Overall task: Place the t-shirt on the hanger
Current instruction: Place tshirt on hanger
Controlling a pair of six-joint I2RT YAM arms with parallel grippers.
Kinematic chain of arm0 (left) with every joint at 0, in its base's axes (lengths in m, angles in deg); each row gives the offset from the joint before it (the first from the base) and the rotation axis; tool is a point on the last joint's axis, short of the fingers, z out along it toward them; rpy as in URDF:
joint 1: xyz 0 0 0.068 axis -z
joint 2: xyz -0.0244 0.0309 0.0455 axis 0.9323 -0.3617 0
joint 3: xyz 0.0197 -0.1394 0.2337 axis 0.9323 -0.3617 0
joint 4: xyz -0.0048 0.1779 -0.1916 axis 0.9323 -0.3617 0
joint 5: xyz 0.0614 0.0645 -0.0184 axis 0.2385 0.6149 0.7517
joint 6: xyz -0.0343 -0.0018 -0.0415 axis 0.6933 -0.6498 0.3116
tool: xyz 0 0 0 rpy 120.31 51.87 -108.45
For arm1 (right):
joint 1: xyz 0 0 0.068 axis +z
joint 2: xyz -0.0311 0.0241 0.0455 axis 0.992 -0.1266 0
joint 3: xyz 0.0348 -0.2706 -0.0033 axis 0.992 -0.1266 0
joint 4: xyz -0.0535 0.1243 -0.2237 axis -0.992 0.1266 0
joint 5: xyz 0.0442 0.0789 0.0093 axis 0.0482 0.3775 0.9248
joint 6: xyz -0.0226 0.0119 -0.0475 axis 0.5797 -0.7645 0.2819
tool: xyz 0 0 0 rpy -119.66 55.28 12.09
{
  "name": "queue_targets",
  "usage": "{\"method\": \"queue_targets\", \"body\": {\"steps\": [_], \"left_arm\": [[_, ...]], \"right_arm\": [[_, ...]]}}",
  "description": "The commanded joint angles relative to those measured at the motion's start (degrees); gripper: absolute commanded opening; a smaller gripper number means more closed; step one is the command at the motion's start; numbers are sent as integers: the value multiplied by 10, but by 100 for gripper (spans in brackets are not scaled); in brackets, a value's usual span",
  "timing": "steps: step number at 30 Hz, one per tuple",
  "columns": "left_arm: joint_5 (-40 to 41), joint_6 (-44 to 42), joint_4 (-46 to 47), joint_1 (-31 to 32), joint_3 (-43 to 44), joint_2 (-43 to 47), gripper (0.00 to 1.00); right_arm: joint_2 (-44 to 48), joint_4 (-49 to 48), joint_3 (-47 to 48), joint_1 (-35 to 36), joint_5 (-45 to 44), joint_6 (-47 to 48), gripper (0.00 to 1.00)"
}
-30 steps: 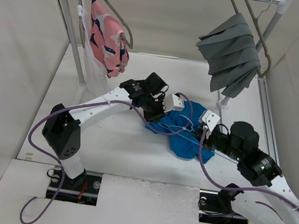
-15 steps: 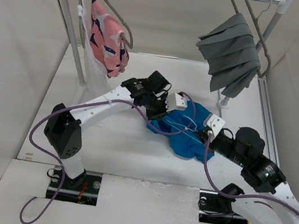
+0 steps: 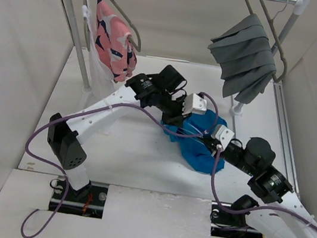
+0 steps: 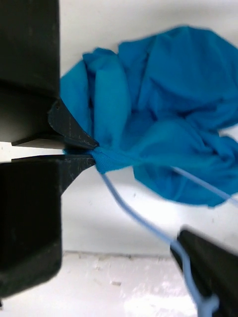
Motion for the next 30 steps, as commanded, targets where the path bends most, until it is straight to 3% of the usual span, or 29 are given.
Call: {"method": "queue_targets", "body": {"steps": [1, 6, 14, 19, 23, 24, 26, 30], "left_arm": [[-76, -47, -69, 28, 31, 20, 0], [-127, -52, -94, 49, 75, 26, 0], [-175, -52, -89, 68, 106, 26, 0], [-48, -84, -68, 62, 26, 32, 23], [-15, -90, -36, 4, 23, 46, 31], [-15, -90, -30, -11, 29, 46, 38], [6, -107, -30, -44, 35, 46, 42], [69, -177, -17, -62, -41, 71, 44]], "right_arm": [[7, -87, 11, 4, -37, 16, 0], [2, -127, -3, 4, -80, 28, 0], [-16, -210, -82, -26, -46, 37, 0], [15, -288, -140, -64, -5, 23, 0], [23, -375, -231, -93, 31, 23, 0], [11, -401, -275, -109, 46, 16, 0], [-6, -468, -309, -127, 86, 10, 0], [-50, -477, -305, -166, 137, 17, 0]]}}
